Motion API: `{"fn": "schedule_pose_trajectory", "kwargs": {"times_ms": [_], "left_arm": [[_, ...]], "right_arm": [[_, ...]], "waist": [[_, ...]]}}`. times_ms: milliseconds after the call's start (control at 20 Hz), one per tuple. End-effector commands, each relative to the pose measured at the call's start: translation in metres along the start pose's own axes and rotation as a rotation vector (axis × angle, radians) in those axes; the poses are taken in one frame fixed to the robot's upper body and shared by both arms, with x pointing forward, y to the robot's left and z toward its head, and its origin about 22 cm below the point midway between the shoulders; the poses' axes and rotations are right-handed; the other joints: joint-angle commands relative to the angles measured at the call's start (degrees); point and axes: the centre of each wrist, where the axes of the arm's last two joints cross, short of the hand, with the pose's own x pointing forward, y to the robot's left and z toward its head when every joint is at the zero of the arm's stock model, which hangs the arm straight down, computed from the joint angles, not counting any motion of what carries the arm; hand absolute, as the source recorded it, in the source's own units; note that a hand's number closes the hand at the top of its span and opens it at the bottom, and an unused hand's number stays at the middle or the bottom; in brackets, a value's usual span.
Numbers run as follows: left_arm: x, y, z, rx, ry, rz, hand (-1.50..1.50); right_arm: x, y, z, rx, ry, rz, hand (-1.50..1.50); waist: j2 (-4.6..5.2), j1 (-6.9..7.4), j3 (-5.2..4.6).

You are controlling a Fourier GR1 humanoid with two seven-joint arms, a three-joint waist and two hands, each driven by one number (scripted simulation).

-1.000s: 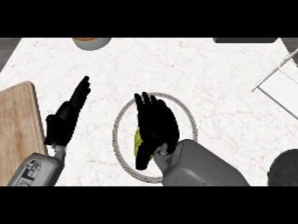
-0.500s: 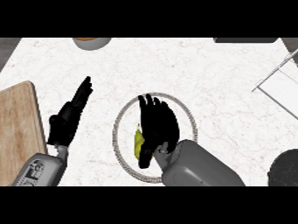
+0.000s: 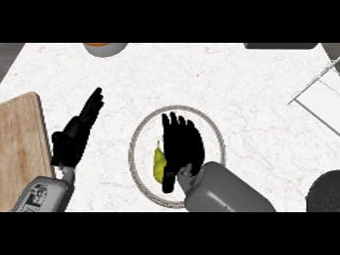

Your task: Pick the eggplant from the placemat and place it in the tiered shelf

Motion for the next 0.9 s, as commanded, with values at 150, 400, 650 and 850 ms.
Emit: {"fn": "schedule_pose_trajectory", "kwargs": {"times_ms": [150, 400, 650, 850], "left_arm": [[0.005, -0.009, 0.002, -0.011, 0.006, -0.006, 0.00], [-0.006, 0.001, -0.007, -0.006, 0.014, -0.002, 0.00], [-0.006, -0.003, -0.002, -0.001, -0.021, -0.006, 0.00], [-0.004, -0.001, 0.004, -0.014, -0.003, 0.011, 0.00]], "right_arm": [[0.001, 0.004, -0.019, -0.010, 0.108, 0.017, -1.50], [0.002, 0.020, -0.014, 0.003, 0.102, 0.036, -1.50], [-0.016, 0.041, -0.036, 0.012, 0.116, 0.043, -1.50], [-0.013, 0.031, -0.008, 0.045, 0.100, 0.037, -1.50]], "waist": [[0.04, 0.29, 0.01], [0.08, 0.19, 0.00], [0.13, 0.36, 0.01], [-0.01, -0.13, 0.00]]}}
